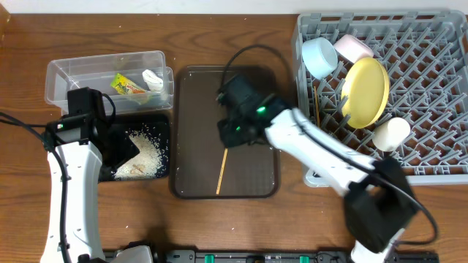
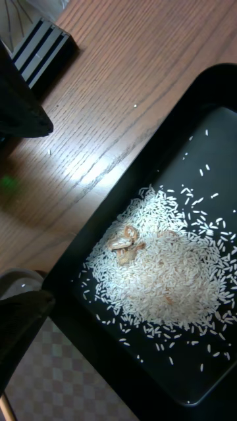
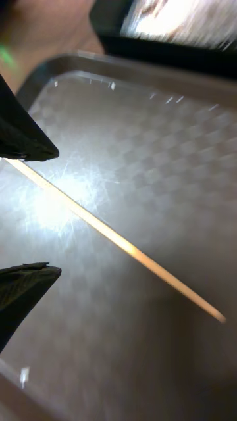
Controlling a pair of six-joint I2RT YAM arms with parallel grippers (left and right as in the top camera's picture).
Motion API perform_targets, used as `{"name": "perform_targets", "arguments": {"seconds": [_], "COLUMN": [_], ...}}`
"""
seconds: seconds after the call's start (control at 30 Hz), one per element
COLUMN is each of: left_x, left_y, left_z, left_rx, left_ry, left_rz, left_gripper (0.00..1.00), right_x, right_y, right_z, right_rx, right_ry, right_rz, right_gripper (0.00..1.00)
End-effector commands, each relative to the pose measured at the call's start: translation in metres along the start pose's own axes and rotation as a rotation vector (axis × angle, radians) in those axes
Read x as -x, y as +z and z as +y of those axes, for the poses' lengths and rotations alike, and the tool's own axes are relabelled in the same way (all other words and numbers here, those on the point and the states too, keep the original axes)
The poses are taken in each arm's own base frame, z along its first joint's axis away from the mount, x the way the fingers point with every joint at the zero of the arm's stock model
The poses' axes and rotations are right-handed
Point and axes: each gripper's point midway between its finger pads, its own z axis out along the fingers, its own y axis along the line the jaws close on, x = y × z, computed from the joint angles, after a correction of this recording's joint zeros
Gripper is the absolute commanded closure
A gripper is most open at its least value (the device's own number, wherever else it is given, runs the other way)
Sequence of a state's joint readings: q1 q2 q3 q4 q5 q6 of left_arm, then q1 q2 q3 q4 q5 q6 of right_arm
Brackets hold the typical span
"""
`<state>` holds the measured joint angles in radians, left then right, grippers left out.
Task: Sort waste into correct bins and load items into the dishwasher rack
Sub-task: 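Return the right gripper to the tray and grasp the second chopstick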
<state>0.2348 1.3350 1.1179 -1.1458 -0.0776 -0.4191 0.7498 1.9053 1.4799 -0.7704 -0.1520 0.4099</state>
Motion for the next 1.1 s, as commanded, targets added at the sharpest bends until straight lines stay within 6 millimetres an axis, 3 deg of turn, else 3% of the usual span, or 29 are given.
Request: {"name": "perform_targets", "arguments": {"seconds": [0.0,0.27,0.37,0.43,0.7,0.9,1.07], "left_x": [-0.001,-0.001,-0.001,-0.001,-0.001,-0.001,-0.001], "left_y": [-0.001,-0.001,-0.001,-0.001,-0.001,-0.001,-0.001], "left_z": [0.002,0.002,0.002,0.002,0.002,0.002,0.002], "left_rx": [0.001,0.001,0.002,0.002,0.002,0.002,0.002], "left_ry": [-0.011,-0.011,-0.010,-0.011,-0.011,-0.010,-0.011], "left_rz": [-0.001,-0.001,-0.001,-0.001,0.000,0.000,-0.001], "left_gripper": [0.23,0.23,0.23,0.23,0.23,0.23,0.23], "right_x": [-0.017,-0.051,-0.056,-0.055,-0.049,-0.035,-0.009], "right_y": [0.033,0.083,0.089,0.088,0.078,0.057,0.013], "right_z": [0.003,-0.004,-0.007,-0.013,-0.049,-0.073,-0.080], "right_rx": [-0.077,-0.146,-0.161,-0.185,-0.283,-0.285,-0.245], "right_ry": [0.072,0.100,0.115,0.122,0.225,0.250,0.170], "right_rz": [0.051,0.172,0.192,0.187,0.178,0.160,0.076], "right_gripper": [0.51,0.54,0.61,0.74,0.99,0.99,0.99]}}
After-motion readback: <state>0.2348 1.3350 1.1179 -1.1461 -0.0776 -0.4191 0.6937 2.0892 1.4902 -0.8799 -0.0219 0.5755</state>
